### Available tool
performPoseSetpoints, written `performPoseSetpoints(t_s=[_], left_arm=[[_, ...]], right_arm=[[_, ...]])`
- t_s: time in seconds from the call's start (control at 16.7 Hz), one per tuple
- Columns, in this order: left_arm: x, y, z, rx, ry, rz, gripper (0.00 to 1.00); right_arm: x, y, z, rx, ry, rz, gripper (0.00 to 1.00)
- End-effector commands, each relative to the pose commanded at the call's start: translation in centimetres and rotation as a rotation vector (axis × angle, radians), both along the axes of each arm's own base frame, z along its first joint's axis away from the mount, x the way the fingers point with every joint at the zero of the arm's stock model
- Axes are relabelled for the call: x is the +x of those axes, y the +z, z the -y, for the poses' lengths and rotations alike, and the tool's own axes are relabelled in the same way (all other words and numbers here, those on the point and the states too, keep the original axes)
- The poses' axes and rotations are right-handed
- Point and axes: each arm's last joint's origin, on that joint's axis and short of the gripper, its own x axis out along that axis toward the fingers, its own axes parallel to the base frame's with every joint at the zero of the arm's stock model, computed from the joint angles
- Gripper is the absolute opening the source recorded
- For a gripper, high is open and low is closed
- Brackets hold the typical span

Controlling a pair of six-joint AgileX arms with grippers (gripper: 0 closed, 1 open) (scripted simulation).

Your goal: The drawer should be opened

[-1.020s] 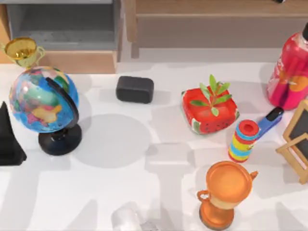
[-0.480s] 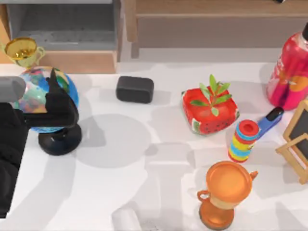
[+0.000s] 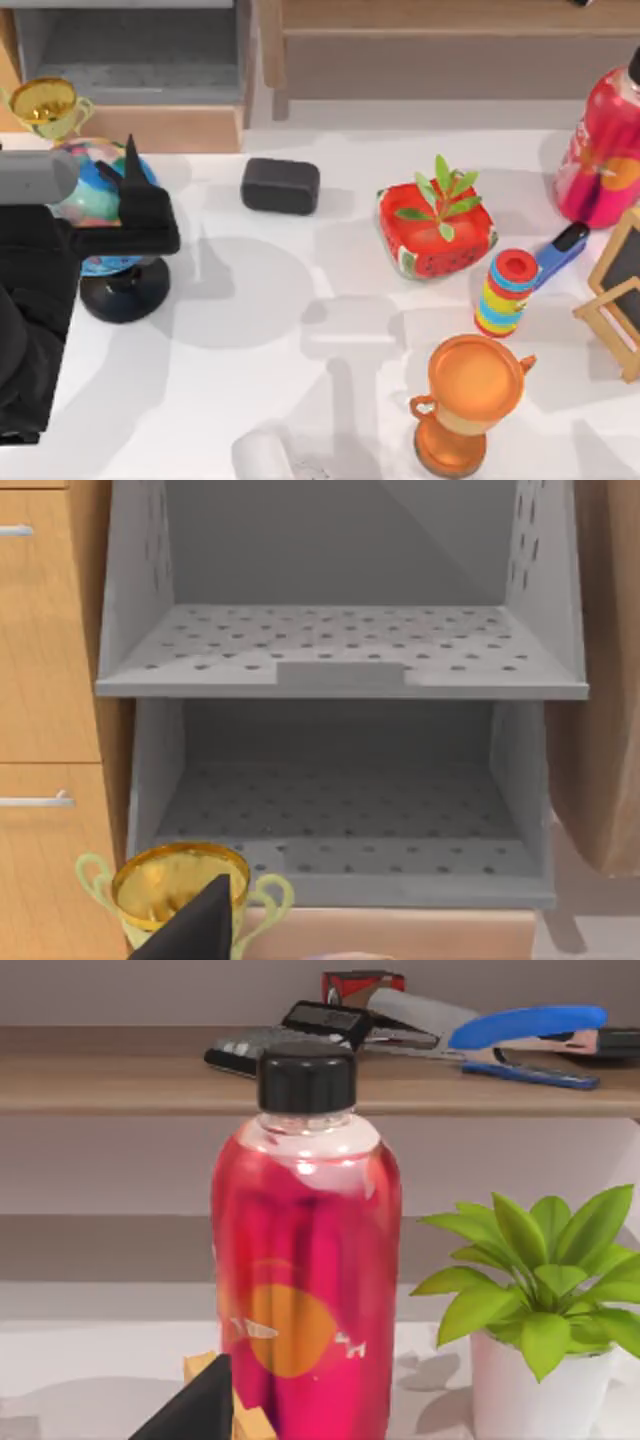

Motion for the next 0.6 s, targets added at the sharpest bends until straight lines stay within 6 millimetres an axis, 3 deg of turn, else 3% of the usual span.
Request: performPoseSetpoints(t_s=[0.12,0.3,0.6], left_arm=[[0.2,0.1,0.0,0.009,0.003,0.002,1.00],[2.2,0.9,-0.4,0.094,0.021,0.011,1.00],[9.1,1.9,-3.0,0.397,0.061,0.021,1.00]], right_arm=[[0.0,0.0,0.0,0.000,0.000,0.000,1.00],[0.0,0.0,0.0,0.000,0.000,0.000,1.00],[0.0,0.0,0.0,0.000,0.000,0.000,1.00]])
